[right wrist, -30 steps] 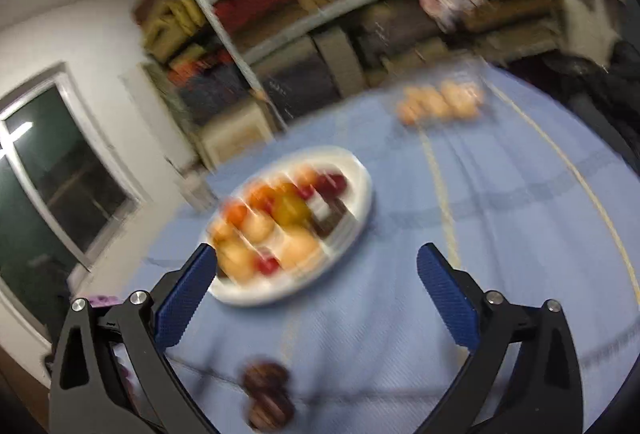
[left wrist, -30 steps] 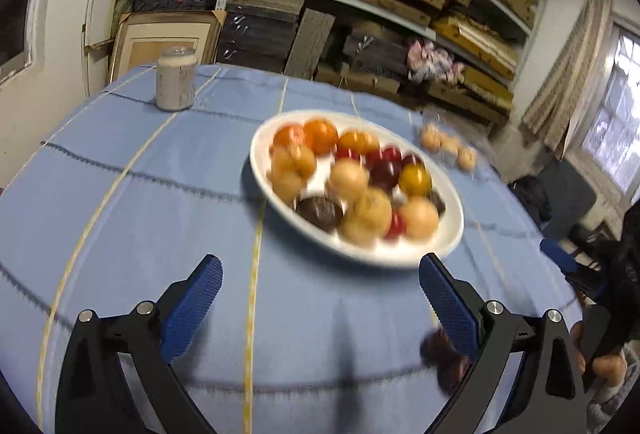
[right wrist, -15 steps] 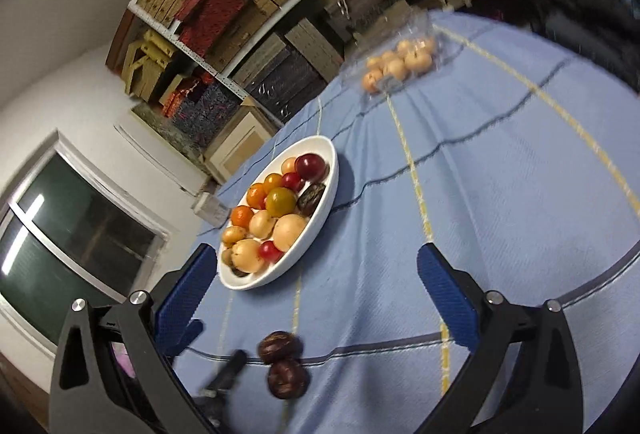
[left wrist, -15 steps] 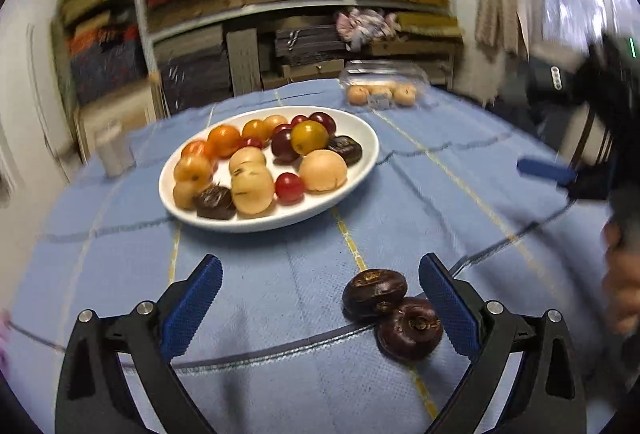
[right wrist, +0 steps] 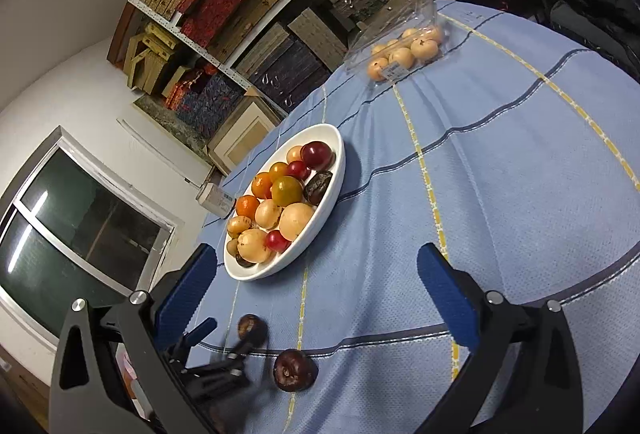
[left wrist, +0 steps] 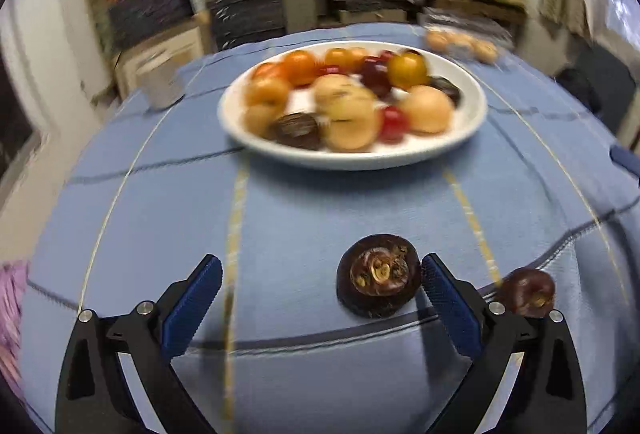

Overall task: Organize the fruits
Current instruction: 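Grasp a dark brown fruit with the left tool, then grasp the dark red fruit with the right tool while the left tool holds its fruit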

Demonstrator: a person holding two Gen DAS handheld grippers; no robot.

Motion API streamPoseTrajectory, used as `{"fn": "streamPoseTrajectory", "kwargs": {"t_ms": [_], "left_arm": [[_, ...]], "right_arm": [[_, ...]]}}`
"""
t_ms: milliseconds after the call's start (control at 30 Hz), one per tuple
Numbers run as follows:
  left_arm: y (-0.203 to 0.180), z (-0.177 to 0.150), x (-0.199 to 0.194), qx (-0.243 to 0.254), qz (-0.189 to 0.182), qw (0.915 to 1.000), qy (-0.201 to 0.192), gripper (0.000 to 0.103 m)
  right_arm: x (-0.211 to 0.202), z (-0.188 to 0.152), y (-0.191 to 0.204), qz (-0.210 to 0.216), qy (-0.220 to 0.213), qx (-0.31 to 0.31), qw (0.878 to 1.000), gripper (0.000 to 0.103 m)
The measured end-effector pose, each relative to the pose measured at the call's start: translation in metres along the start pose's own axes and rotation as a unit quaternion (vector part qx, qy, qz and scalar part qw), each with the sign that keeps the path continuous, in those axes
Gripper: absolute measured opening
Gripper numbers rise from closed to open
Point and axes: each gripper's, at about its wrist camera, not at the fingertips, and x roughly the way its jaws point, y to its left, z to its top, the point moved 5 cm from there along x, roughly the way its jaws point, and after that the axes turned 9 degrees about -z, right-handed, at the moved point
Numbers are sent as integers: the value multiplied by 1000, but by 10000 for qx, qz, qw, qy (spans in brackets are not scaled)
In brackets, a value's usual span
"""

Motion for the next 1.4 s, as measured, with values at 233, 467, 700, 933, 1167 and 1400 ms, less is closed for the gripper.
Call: {"fn": "streamPoseTrajectory", "kwargs": {"t_ms": [233,467,700,933,1167,1400], "left_arm": [[5,0,-14,-51,-175,9995,-242,99],[-17,-2,-10,437,-114,9988,-168,99],[-18,0,-4,425,-250,9987,-102,78],[-17,-1,4,327,-467,9983,75,67],[-8,-2,9,-2,-895,9958,199,42],[15,5,-13,-347,-843,9957,-189,42]], "right_arm": [[0,-7,20,-56,-34,-536,9985,98],[0,-14,31,-197,-119,-900,9957,98],[3,-16,32,-219,-58,-952,9952,98],[7,-20,33,-269,6,-1050,9941,98],[14,-34,44,-376,115,-1536,9873,98],[17,-82,69,-655,202,-2941,9533,98]]}}
